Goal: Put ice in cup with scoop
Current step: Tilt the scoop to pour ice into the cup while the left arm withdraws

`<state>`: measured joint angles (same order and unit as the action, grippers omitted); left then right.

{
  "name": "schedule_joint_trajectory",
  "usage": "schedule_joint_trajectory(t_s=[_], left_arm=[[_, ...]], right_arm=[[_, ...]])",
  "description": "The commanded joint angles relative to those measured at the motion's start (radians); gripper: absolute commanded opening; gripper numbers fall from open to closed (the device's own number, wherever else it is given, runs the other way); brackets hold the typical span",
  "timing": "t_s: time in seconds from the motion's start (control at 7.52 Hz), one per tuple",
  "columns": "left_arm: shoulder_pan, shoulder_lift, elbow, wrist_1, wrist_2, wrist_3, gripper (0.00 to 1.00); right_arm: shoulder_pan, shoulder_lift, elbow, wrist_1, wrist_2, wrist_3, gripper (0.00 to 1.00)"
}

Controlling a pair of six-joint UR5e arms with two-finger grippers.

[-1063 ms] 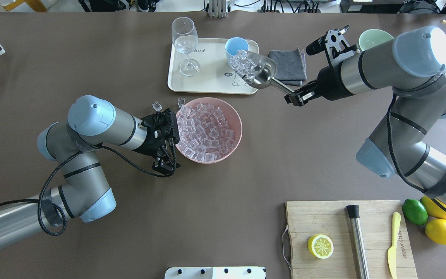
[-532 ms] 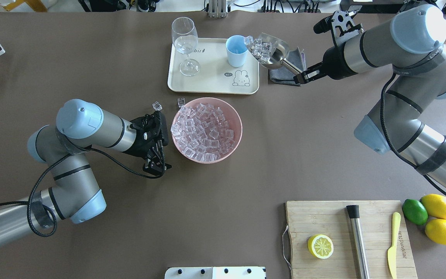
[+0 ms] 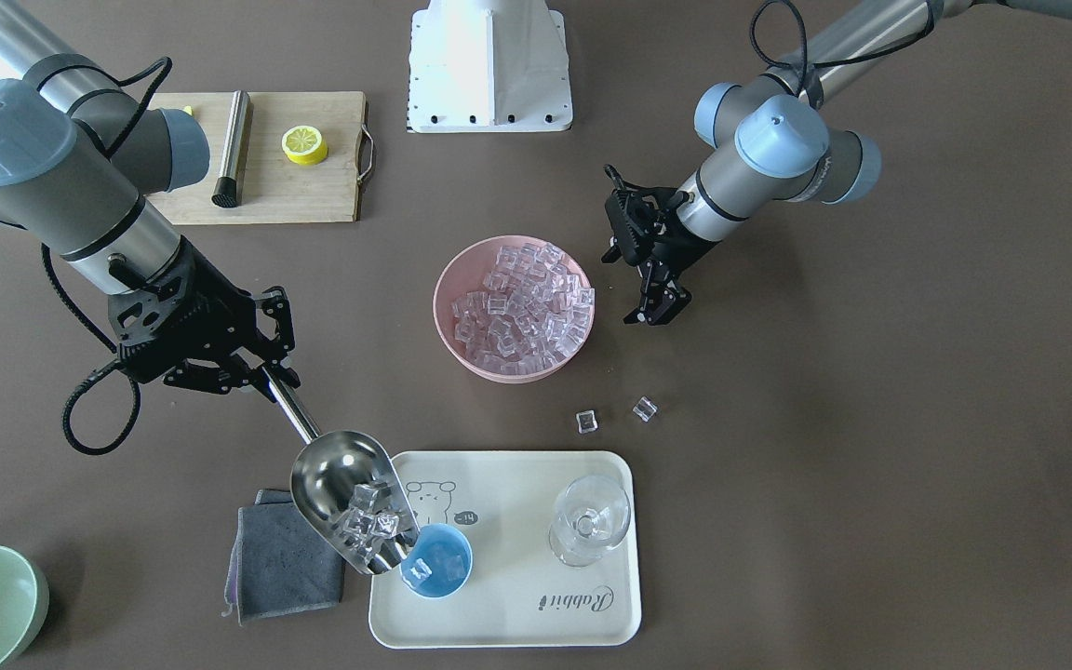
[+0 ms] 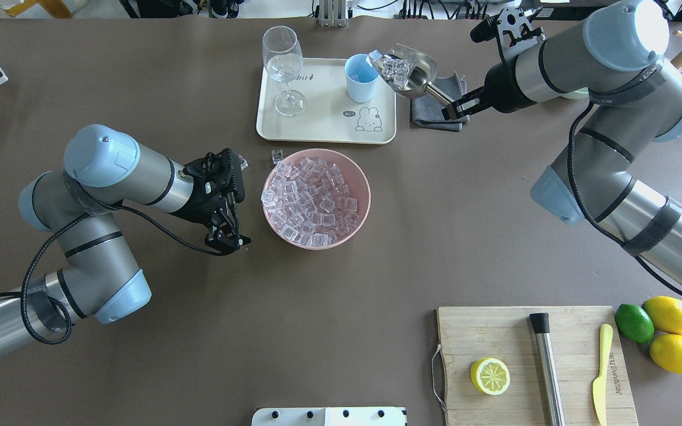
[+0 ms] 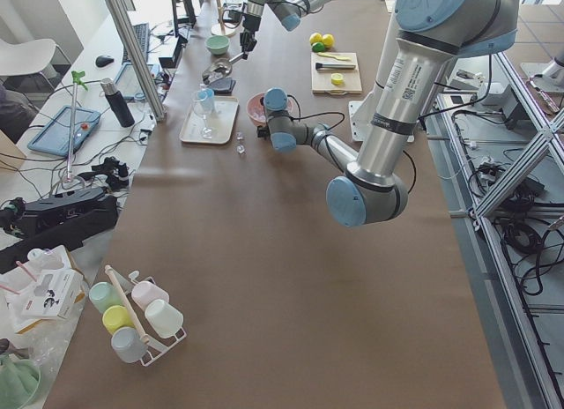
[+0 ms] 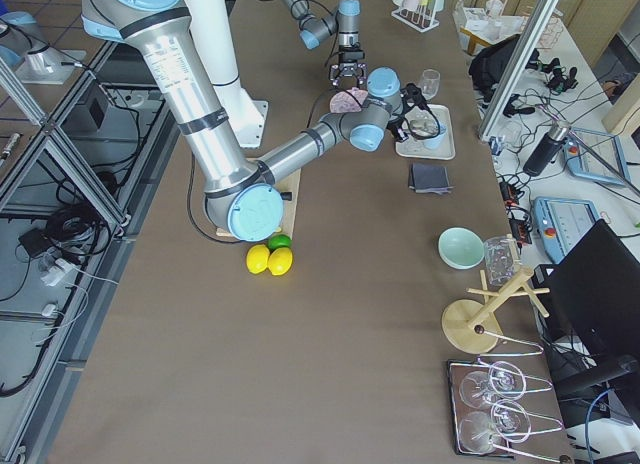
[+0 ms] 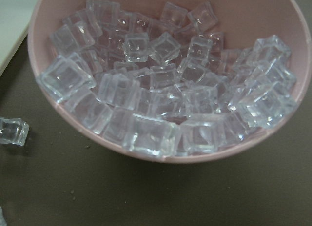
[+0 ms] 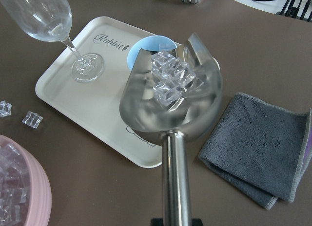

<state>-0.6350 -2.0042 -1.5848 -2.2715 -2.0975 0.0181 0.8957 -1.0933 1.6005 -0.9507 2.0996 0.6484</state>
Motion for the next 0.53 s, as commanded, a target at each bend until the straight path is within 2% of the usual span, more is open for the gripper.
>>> schedule_joint_trajectory(t_s=[0.0, 0.13, 0.4], left_arm=[[-0.018, 0.013, -0.119, 0.226, -0.023, 0.005, 0.99], [-0.02, 0.016, -0.174, 0.325, -0.018, 0.023, 0.99], [-0.061, 0.016, -0.236, 0.504, -0.015, 0.053, 0.99]], right_arm=[[-0.001, 0.05, -0.025, -0.06, 0.005, -0.009, 0.0], [-0.001, 0.068, -0.036, -0.075, 0.005, -0.012, 0.0], [-0.001, 0.114, -0.005, -0.269, 0.065, -0.1, 0.0]])
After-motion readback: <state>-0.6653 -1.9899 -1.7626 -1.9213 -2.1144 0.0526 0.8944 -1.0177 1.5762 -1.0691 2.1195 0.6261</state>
